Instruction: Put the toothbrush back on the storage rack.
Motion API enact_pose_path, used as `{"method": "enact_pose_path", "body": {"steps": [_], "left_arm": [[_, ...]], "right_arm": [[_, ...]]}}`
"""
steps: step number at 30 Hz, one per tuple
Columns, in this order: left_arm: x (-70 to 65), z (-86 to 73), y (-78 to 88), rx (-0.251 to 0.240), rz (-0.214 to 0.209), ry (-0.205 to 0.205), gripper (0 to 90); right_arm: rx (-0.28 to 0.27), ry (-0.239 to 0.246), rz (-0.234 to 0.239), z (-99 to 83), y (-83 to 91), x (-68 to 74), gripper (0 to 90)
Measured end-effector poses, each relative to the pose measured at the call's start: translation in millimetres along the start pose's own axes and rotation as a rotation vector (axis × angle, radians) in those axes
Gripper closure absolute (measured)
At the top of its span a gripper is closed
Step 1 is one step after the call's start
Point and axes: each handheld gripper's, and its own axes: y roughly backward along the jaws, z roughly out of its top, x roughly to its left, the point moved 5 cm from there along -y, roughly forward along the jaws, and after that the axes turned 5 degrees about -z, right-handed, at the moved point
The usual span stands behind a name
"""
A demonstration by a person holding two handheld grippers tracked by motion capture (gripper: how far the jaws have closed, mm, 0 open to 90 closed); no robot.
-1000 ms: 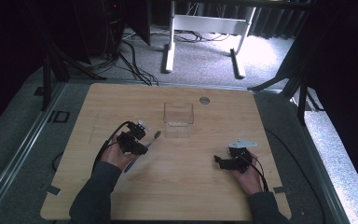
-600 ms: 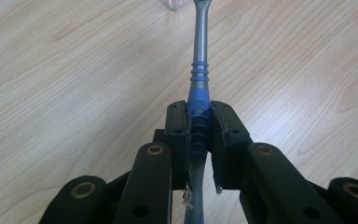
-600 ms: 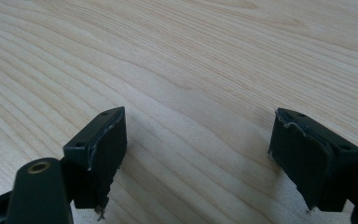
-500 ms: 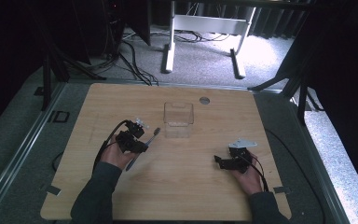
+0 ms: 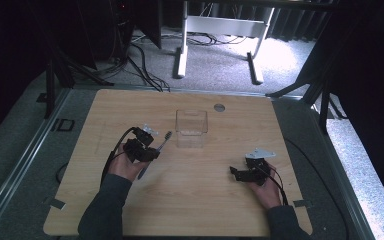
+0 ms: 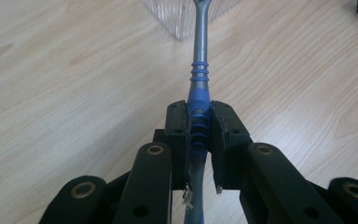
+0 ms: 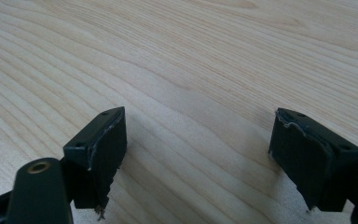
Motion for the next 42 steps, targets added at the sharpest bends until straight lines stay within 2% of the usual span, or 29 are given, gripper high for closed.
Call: {"method": "enact_pose_path", "body": {"steps": [10,17,23,42], "left_arm": [[-1.4,2.9,2.4,-0.046,0.01,-0.001,78.5],[-3.5,6.2,5.5,-0.096,0.015,-0.015,78.5],[-4.0,7.6,5.3,-0.106,0.013,-0.016,78.5],[-8.2,16.7,3.0,-0.189,0.007,-0.022,78.5]], "right_arm": [[0.0,0.0,0.0,0.0,0.0,0.0,18.6],[-0.001,0.001,0.0,0.0,0.0,-0.1,18.6],[-0.001,0.001,0.0,0.0,0.0,-0.1,18.6],[-0.002,0.003,0.0,0.1,-0.2,-0.2,18.6]]}}
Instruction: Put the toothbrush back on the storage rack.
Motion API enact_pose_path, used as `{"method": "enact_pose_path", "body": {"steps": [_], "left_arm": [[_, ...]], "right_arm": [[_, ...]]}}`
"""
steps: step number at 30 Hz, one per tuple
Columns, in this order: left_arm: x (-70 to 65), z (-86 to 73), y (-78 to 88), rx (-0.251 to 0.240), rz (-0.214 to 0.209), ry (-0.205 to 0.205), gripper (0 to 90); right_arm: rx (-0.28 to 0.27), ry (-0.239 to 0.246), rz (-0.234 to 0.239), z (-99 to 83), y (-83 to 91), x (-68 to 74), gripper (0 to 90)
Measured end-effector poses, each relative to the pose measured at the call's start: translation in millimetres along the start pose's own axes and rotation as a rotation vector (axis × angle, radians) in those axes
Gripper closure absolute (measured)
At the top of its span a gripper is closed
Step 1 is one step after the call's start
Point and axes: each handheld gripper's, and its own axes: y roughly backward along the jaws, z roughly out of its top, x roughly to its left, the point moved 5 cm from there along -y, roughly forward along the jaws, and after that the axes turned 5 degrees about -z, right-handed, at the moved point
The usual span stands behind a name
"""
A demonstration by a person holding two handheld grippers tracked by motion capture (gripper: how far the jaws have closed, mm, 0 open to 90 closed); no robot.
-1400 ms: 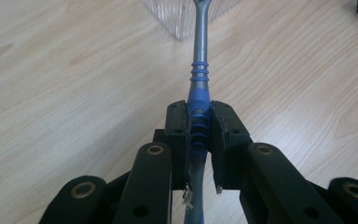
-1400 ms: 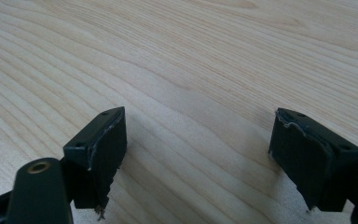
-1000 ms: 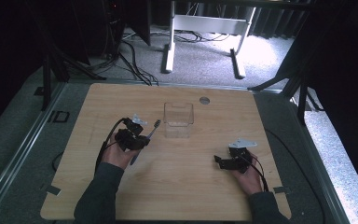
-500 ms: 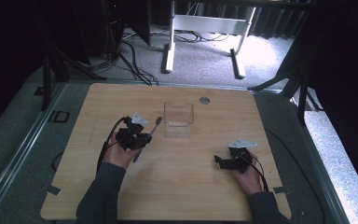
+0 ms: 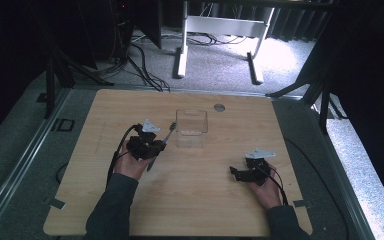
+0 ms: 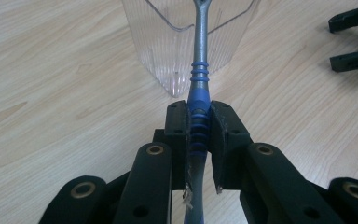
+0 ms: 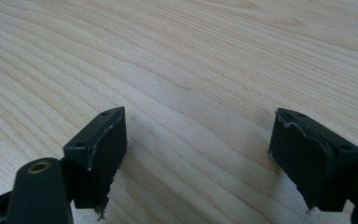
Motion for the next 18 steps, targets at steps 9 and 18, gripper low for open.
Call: {"method": "enact_pose_path", "body": {"steps": [9,18], "left_arm": [[-0.3,2.5,-2.1,-0.019,-0.005,-0.001,78.4],[-0.7,5.1,-3.9,-0.048,-0.011,-0.001,78.4]], "right_arm": [[0.0,0.001,0.0,0.0,0.0,-0.1,18.6],[0.0,0.001,0.0,0.0,0.0,-0.1,18.6]]}}
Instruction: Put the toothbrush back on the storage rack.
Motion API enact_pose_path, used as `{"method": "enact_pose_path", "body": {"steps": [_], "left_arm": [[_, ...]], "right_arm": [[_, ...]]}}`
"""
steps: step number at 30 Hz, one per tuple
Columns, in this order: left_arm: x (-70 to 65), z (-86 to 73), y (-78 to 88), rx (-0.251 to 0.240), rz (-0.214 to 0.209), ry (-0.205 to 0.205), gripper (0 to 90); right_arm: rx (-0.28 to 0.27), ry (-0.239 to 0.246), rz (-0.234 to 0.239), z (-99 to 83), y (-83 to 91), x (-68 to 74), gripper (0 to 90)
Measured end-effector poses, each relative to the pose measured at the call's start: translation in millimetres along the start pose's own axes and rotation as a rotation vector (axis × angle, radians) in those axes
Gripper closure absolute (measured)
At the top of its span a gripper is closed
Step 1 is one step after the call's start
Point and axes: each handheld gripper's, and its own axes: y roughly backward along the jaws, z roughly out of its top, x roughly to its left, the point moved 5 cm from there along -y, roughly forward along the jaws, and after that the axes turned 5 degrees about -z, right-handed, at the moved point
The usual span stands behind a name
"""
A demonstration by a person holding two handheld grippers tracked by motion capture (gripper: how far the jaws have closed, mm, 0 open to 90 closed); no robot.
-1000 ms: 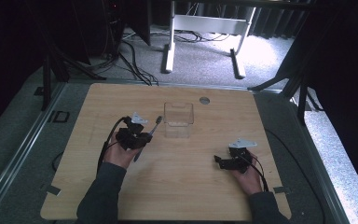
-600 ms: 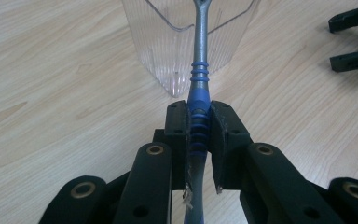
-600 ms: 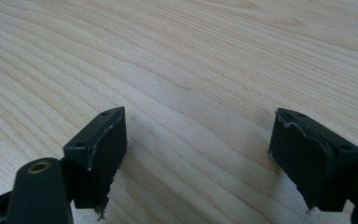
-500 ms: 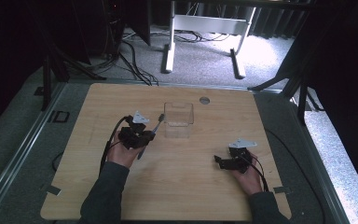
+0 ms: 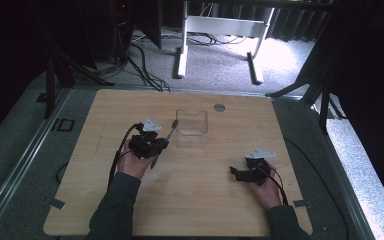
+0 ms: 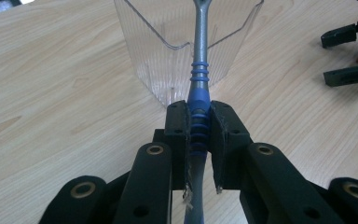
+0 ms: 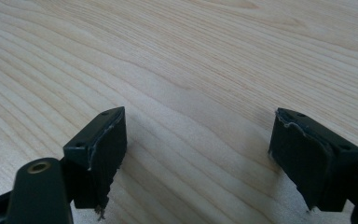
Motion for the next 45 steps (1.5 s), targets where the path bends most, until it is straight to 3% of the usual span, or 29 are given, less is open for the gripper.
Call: {"method": "enact_pose_path", "body": {"steps": [24,45], "left_arm": [[-2.4,7.7,-2.9,-0.108,-0.014,0.002,78.5],[-0.2,14.4,-2.7,-0.175,-0.023,0.03,78.5]], "right_arm": [[0.0,-0.001,0.0,0.0,0.0,0.1,18.6],[0.0,-0.001,0.0,0.0,0.0,0.1,18.6]]}}
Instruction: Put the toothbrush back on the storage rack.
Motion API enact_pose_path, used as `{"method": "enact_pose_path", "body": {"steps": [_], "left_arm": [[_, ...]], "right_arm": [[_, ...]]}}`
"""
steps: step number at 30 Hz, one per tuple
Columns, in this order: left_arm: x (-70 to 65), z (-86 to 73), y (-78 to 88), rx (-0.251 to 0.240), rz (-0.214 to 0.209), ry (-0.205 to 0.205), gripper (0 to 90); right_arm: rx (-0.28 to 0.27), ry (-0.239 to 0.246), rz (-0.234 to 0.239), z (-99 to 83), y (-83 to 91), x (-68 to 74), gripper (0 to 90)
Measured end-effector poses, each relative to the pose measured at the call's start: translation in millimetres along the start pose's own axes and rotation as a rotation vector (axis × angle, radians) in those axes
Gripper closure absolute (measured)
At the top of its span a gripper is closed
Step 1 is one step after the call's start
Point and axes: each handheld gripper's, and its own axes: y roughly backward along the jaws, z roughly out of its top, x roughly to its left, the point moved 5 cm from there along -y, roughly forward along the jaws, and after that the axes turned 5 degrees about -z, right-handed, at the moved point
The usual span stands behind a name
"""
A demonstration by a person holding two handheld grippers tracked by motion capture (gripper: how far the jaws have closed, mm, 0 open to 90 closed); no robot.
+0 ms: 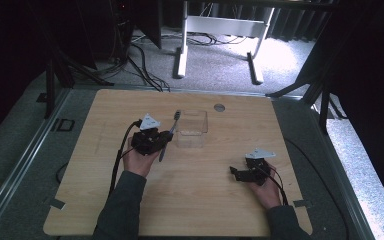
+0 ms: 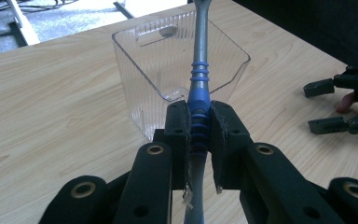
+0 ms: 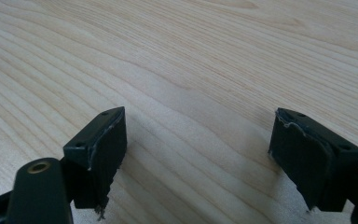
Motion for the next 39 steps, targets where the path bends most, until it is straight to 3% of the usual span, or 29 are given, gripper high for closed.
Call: {"method": "enact_pose_path", "body": {"steps": [18,39], "left_arm": [[-0.5,8.5,-0.8,-0.061,-0.007,0.022,78.5],[5.1,14.5,-5.6,-0.144,-0.026,0.075,78.4]], "right_arm": [[0.0,0.0,0.0,0.0,0.0,0.0,18.6],[0.0,0.0,0.0,0.0,0.0,0.0,18.6]]}}
